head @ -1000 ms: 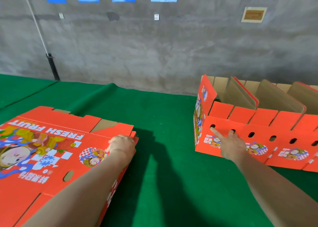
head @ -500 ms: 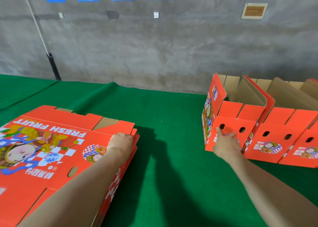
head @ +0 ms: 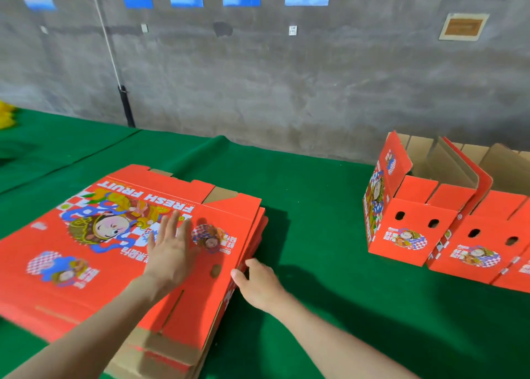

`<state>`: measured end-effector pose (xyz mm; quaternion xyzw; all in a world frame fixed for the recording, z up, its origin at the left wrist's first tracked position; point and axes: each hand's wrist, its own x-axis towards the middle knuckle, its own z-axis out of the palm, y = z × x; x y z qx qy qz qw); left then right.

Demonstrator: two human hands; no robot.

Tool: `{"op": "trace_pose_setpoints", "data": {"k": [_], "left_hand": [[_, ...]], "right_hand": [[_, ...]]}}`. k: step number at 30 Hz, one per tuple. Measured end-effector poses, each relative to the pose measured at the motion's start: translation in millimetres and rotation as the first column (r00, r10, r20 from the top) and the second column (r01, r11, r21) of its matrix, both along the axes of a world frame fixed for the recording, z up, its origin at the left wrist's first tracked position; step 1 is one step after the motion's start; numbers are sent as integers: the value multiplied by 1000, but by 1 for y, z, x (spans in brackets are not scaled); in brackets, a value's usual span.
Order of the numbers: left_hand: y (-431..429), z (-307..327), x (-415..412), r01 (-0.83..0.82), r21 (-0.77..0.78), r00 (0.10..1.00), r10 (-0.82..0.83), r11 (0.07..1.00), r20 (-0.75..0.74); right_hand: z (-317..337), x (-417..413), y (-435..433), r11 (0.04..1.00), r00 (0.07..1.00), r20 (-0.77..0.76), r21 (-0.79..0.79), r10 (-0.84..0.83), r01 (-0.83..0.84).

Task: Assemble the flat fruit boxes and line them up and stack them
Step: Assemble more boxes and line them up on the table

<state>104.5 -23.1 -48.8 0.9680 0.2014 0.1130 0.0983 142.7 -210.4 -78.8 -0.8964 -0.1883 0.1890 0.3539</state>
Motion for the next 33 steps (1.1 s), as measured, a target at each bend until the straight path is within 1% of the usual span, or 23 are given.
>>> {"op": "trace_pose_setpoints", "data": {"k": [1,2,3,4,5,6,8,10,11,13,15,16,18,20,21,24,25,28,30,31,32,33], "left_hand": [[10,-1,-12,-45,10,999,45,999,-3],[18,-3,-23,-57,36,997,58,998,-41],[21,-6,-31,-25,72,993,33,997,-114],[18,-10,-38,35,94,979,-15,995,-202],[11,-14,-43,95,84,961,-69,992,-266],[1,-17,-48,141,56,949,-119,988,-293],[-19,-20,-58,211,-4,939,-204,977,-276],[-35,-19,-70,269,-53,929,-273,962,-251],[-42,-17,-76,295,-81,925,-305,952,-227],[-55,-9,-84,336,-178,925,-360,925,-121],[-68,1,-88,370,-305,928,-362,878,84],[-73,7,-90,375,-333,926,-335,865,173],[-81,19,-97,363,-344,922,-280,866,267],[-84,27,-103,382,-256,897,-289,888,334],[-85,28,-105,399,-223,881,-304,889,364],[-91,38,-112,422,-331,902,-352,844,251],[-95,41,-112,430,-347,901,-373,834,219],[-111,50,-107,421,-325,905,-367,847,217],[-124,58,-100,380,-338,916,-299,861,268],[-130,63,-97,374,-362,909,-260,854,327],[-137,68,-95,388,-406,887,-217,827,407],[-142,75,-93,419,-481,860,-165,770,484]], "right_hand": [[-2,-5,1,998,997,-63,16,-53,55],[-3,-9,2,992,983,-148,48,-108,116],[-3,-13,4,979,954,-260,97,-151,181],[-1,-17,6,954,906,-387,165,-172,252],[0,-20,9,916,847,-504,236,-169,323],[2,-22,10,869,790,-592,296,-160,397],[8,-24,5,727,690,-696,366,-200,581],[10,-28,-10,584,591,-762,360,-267,728],[11,-31,-20,538,555,-775,342,-301,770],[14,-39,-41,478,507,-771,303,-386,825],[19,-46,-61,424,489,-724,294,-487,857],[23,-50,-73,411,500,-685,308,-529,858],[31,-57,-101,391,540,-601,373,-589,842],[42,-64,-135,371,568,-520,439,-638,818],[47,-69,-154,357,573,-487,467,-659,809],[60,-88,-211,305,580,-434,552,-690,776],[63,-94,-229,290,580,-420,574,-698,765],[69,-115,-273,239,566,-392,628,-725,741],[70,-130,-299,211,557,-358,668,-749,713],[70,-138,-312,203,564,-345,691,-750,694],[70,-147,-325,204,573,-338,703,-746,681],[69,-155,-337,211,586,-334,711,-738,670]]}}
